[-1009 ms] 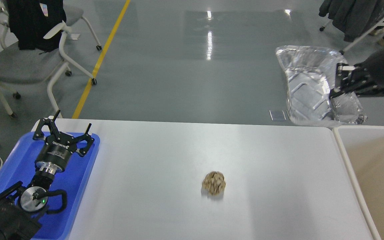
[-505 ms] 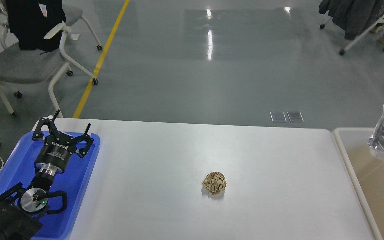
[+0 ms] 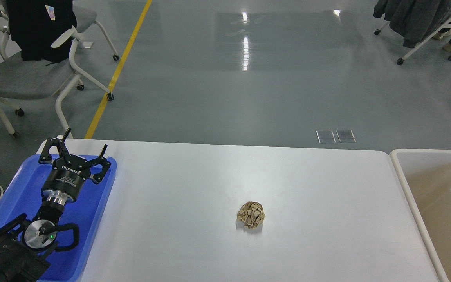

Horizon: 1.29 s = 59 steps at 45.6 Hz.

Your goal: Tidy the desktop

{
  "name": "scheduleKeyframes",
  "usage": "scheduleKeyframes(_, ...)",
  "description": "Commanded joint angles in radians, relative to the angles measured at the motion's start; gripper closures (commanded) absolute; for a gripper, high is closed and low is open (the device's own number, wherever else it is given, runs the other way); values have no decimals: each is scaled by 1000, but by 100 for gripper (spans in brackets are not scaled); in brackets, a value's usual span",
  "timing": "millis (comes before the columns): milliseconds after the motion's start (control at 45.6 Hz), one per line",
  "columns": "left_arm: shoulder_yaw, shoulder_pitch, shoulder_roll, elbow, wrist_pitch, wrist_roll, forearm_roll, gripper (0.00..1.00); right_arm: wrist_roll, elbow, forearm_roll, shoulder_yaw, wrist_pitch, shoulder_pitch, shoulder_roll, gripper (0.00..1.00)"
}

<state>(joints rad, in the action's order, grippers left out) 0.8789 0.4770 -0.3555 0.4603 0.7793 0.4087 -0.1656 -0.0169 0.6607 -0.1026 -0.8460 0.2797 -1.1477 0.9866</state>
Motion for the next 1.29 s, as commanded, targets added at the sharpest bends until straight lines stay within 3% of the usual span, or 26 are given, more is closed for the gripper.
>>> scheduleKeyframes(0,0,0,1,0,0,1,0,1,0,-3,-77,64,-106,114,-45,100)
scheduleKeyframes(329,0,0,0,0,0,1,0,1,0,-7,-77,185,-195,230,-131,100)
scheduleKeyframes(548,0,0,1,0,0,1,0,1,0,-93,-77,286,-235,336,-180,100)
scheduleKeyframes(746,0,0,1,0,0,1,0,1,0,-176,-74,377,-246,419,-200,100)
scheduleKeyframes(1031,0,0,0,0,0,1,0,1,0,-173,-58,380,-246,430,-198,100)
scheduleKeyframes(1163,0,0,1,0,0,1,0,1,2,-167,-54,380,-247,445,-197,37)
scheduleKeyframes(1207,0,0,1,0,0,1,0,1,2,-167,-55,381,-252,445,-189,6)
scheduleKeyframes(1229,0,0,0,0,0,1,0,1,2,-168,-57,383,-254,444,-186,0)
scheduleKeyframes(1272,0,0,1,0,0,1,0,1,2,-168,-57,383,-254,444,-184,0)
